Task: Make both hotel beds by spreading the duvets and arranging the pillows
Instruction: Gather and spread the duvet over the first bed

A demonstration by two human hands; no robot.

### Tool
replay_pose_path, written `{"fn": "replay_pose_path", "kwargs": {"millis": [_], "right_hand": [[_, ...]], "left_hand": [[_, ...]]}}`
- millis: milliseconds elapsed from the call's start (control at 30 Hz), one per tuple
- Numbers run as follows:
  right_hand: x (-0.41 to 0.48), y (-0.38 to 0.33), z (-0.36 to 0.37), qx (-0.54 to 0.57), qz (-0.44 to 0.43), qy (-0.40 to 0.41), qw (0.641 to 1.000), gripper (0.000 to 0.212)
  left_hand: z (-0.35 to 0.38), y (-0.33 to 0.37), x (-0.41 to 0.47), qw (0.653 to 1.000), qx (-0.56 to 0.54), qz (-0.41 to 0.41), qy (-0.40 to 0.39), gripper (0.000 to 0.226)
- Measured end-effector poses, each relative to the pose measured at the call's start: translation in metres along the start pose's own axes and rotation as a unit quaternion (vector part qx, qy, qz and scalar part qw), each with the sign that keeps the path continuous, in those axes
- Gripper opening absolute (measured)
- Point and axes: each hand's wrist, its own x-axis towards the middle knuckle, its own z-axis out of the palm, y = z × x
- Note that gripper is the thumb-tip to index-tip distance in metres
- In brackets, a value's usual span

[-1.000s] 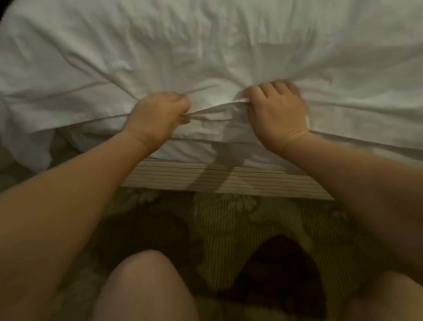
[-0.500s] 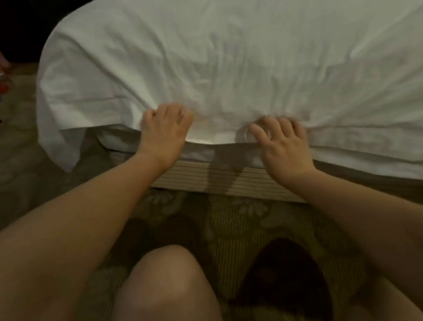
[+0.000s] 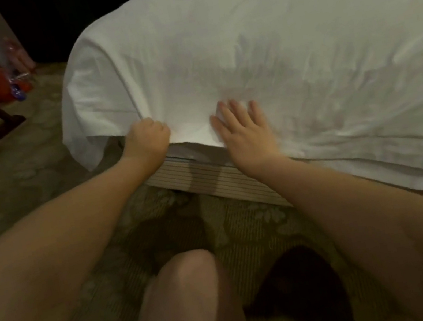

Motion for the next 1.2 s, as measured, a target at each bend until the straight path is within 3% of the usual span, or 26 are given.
{"fn": "replay_pose_path", "kwargs": {"millis": [133,267,333,500,600,633,800,900,967,1067,1133,1200], "right_hand": [[-0.027,0.015,0.015,0.013,0.009,-0.020,1.000,0.066],[-0.056,0.047,0.009,-0.008,0.037,0.041,0.998,0.075],[-0.081,0.070,0.011,-0.010,0.072,0.068,0.995,0.077],[-0.173,0.152,0.027,-0.035,0.164,0.043,0.985,0.078],[-0.229,0.197,0.029,-0.050,0.221,-0.012,0.974,0.082],[-0.245,0.211,0.029,-0.049,0.244,-0.034,0.968,0.082],[-0.281,0.261,0.020,-0.033,0.299,0.016,0.953,0.073],[-0.292,0.280,0.017,0.017,0.372,0.073,0.925,0.043],[-0.302,0.279,0.020,0.056,0.420,0.011,0.906,0.025],[-0.319,0.258,0.037,0.114,0.403,-0.035,0.907,0.027],[-0.326,0.253,0.048,0.113,0.369,-0.024,0.922,0.034],[-0.338,0.264,0.052,0.083,0.381,0.006,0.921,0.048]], "left_hand": [[0.012,0.032,-0.011,0.992,0.028,0.064,0.105,0.008],[-0.019,0.113,0.015,0.984,-0.014,0.111,0.140,0.043],[-0.036,0.159,0.032,0.973,-0.038,0.144,0.174,0.046],[-0.059,0.269,0.066,0.945,-0.087,0.193,0.251,0.050],[-0.074,0.327,0.085,0.924,-0.118,0.223,0.286,0.045],[-0.082,0.343,0.092,0.922,-0.131,0.224,0.286,0.042],[-0.119,0.382,0.116,0.947,-0.185,0.178,0.193,0.040],[-0.137,0.396,0.121,0.931,-0.270,0.220,0.105,0.018],[-0.135,0.410,0.109,0.917,-0.269,0.282,0.080,0.007],[-0.109,0.421,0.079,0.918,-0.253,0.306,0.023,0.007],[-0.103,0.425,0.077,0.942,-0.205,0.264,-0.010,0.015],[-0.110,0.440,0.086,0.951,-0.184,0.245,0.032,0.031]]}}
